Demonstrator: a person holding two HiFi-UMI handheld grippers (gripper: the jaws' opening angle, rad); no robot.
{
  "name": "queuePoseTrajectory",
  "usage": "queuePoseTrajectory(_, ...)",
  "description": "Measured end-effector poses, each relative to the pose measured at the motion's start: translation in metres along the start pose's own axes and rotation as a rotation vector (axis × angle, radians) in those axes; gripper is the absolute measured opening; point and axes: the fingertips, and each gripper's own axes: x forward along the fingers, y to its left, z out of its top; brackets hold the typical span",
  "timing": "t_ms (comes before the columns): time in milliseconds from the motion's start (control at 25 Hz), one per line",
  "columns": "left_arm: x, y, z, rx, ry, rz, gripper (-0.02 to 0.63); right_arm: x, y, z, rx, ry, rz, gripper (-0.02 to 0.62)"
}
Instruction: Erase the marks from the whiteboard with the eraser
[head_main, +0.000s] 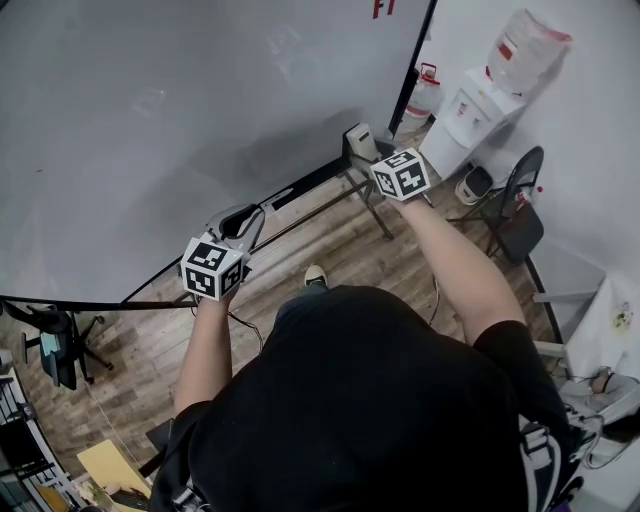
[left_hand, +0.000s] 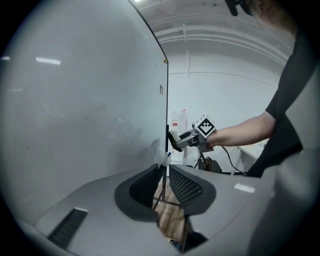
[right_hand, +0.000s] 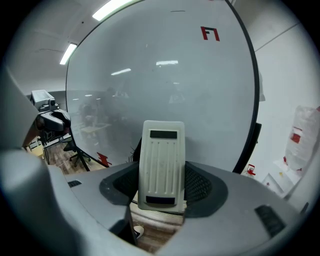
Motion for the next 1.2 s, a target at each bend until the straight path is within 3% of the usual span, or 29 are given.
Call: queuePoseTrajectory(1200, -0.02, -0.056, -0.004, 0.009, -0.026, -0.018, 0.08, -0.113, 0.029, 0.016, 0.012, -0.172, -0.032, 0.25)
